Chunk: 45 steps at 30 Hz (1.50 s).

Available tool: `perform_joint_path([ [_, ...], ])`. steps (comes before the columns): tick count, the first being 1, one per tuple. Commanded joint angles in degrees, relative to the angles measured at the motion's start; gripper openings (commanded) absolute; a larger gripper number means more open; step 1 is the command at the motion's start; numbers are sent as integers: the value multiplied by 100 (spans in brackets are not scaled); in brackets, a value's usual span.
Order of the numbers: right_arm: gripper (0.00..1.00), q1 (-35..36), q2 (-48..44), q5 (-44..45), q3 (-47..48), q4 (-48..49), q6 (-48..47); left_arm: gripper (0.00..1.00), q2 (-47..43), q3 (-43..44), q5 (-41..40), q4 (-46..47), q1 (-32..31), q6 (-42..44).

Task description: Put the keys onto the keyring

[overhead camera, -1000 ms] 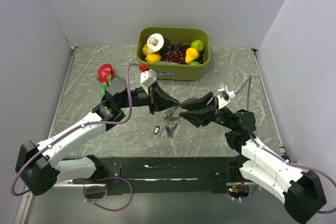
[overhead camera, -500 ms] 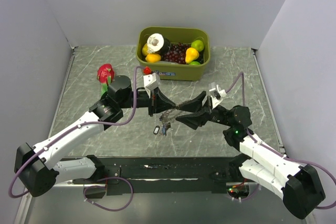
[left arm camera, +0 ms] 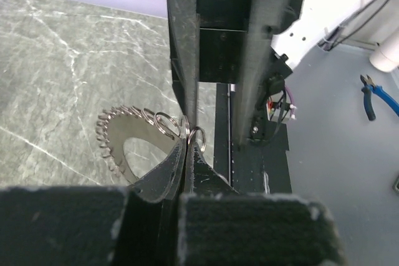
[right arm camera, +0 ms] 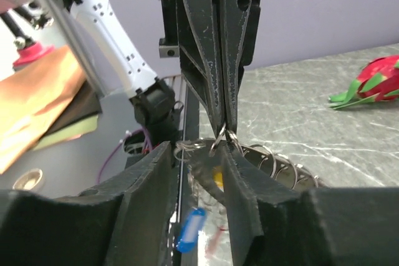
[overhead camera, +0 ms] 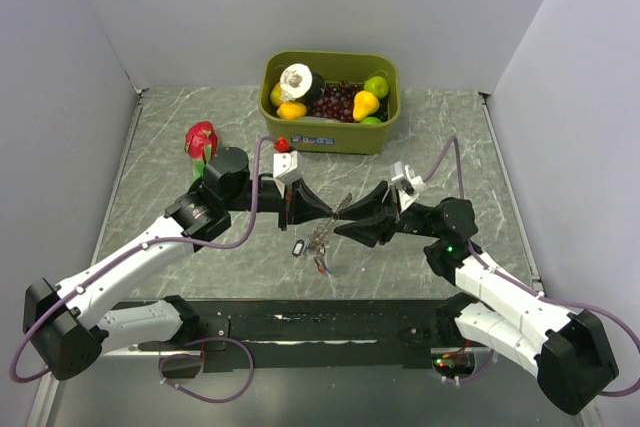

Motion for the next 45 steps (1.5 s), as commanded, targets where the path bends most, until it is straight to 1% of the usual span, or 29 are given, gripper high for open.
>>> perform_joint_path([
  [1,35,-99,166,-282,337,381,-69,1,-220,188,508,127,-134,209],
  [4,33,-99,210,-283,398,434,72,1,-203,197,491,66,-186,235],
  [6,27,-90,219,-221,477,338,90,1,-177,258,491,-75,-213,296],
  [7,23,-90,228,-195,521,146,81,1,-142,284,473,-101,-239,314],
  [8,12,-90,228,-186,574,-4,38,1,-141,320,456,-102,-248,332],
  [10,2,-99,271,-133,697,-216,-51,1,-106,320,447,-102,-257,349],
  [11,0,-90,272,-90,706,-347,-42,1,-106,329,429,-102,-257,341],
  [13,0,-90,228,51,645,-252,28,1,-124,311,342,-102,-257,323],
  [15,0,-99,175,183,558,-165,90,9,-167,311,228,-84,-257,279],
  [16,0,-82,149,296,513,-94,133,16,-194,294,62,-49,-257,183],
  [17,0,-90,131,385,461,72,186,32,-238,259,-88,-5,-257,113],
  [20,0,-90,87,657,180,581,615,45,-448,49,-537,433,-222,-308],
  [21,0,-99,87,728,31,1010,722,46,-562,-13,-598,722,-195,-432],
  [24,0,-108,70,1018,-215,1705,1073,53,-738,-303,-485,1259,-2,-967],
  [25,0,-99,52,1088,-269,1839,1127,54,-774,-400,-389,1748,164,-1334],
  [26,0,-99,26,1210,-313,1962,1240,55,-800,-636,-179,2023,252,-1547],
  [27,0,-99,-9,1255,-374,2094,1276,55,-827,-769,-21,2391,349,-1758],
  [28,0,-108,-10,1282,-392,2321,1329,55,-818,-883,112,2986,532,-2186],
  [29,0,-108,-27,1273,-410,2471,1381,53,-792,-1067,252,3297,595,-2373],
  [30,0,-99,-27,1265,-427,2603,1478,52,-687,-1130,497,3543,639,-2540],
  [34,0,-108,52,1072,-401,3087,1610,46,-353,-1209,982,4309,675,-3112],
  [35,0,-108,78,1019,-366,3236,1663,42,-283,-1209,1044,4563,675,-3183],
  [38,0,-108,227,834,-287,3500,1794,37,-89,-1227,1185,4881,675,-3429],
  [40,0,-108,359,773,-278,3624,1891,36,-27,-1201,1194,5040,657,-3474],
  [45,0,-99,544,737,-234,3923,2076,36,8,-1113,983,4426,561,-3070],
])
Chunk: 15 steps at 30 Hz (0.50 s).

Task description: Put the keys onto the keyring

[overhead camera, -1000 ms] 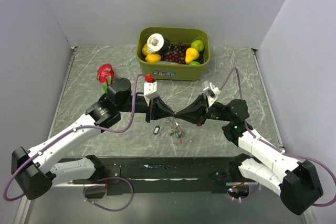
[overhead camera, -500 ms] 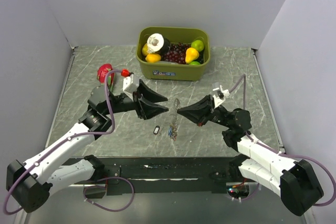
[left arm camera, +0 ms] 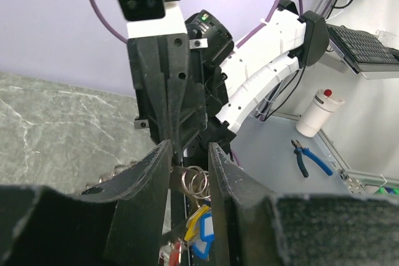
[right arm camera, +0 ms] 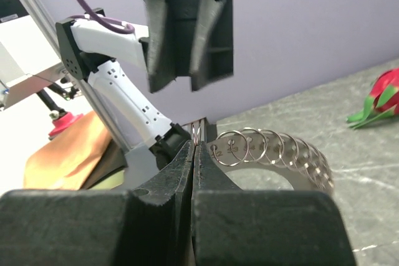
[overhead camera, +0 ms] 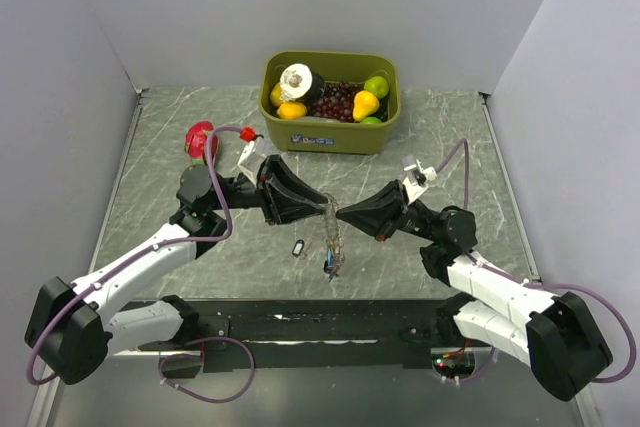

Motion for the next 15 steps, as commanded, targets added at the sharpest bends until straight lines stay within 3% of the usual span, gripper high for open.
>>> perform_joint_path([
  [1,0,-20,63,-48,275,1818,232,36,25,120,35,82,-97,143],
  [15,0,-20,-183,40,223,1871,170,33,-115,-47,-642,-428,-361,688],
])
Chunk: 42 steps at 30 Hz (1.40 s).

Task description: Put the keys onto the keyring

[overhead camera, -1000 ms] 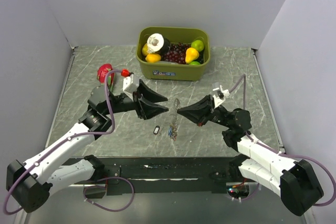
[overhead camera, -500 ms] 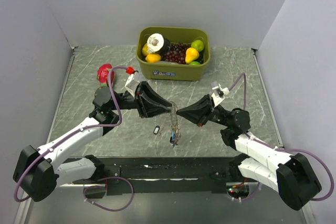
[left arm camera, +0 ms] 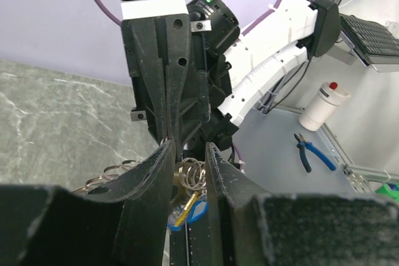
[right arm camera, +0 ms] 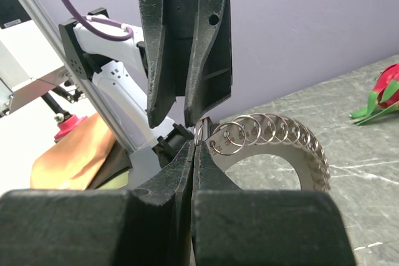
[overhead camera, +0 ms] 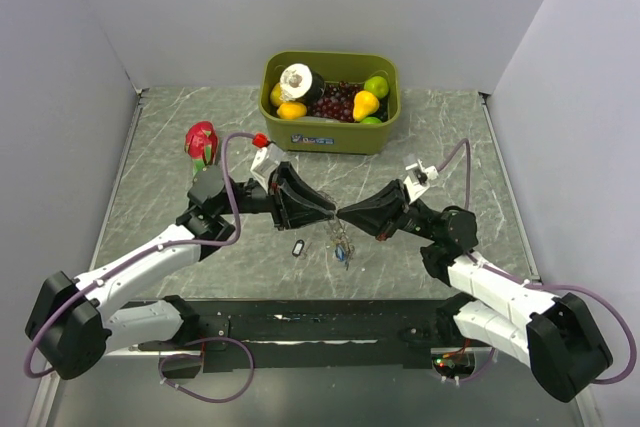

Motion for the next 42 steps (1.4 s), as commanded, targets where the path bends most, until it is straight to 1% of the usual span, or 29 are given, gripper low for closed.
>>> perform_joint_path([
  [1,0,-7,-231,82,192,1895,0,34,-268,-64,-419,-35,-13,247],
  [8,0,-16,-371,152,174,1930,-36,33,-523,-205,-675,-17,-13,230],
  [15,0,-16,-389,179,192,1983,-27,31,-321,-267,-525,273,-48,45],
  [22,0,-7,-336,135,244,2001,8,30,-154,-223,-525,300,-154,71],
  [25,0,-7,-301,126,262,2027,17,32,-110,-188,-517,282,-198,107],
  [31,0,-16,-196,134,245,2124,79,30,-22,-126,-499,343,-295,115],
  [32,0,-7,-187,135,253,2132,79,29,-22,-100,-508,326,-338,141],
  [35,0,-16,-161,117,253,2168,114,19,30,-30,-543,212,-400,247],
  [36,0,-7,-152,126,253,2176,114,14,48,-12,-534,194,-418,256],
  [38,0,-7,-143,126,253,2168,114,7,92,23,-525,177,-453,282],
  [39,0,-7,-134,117,253,2168,122,1,101,32,-525,168,-462,291],
  [42,0,-7,-108,108,236,2168,122,1,75,50,-534,106,-479,379],
])
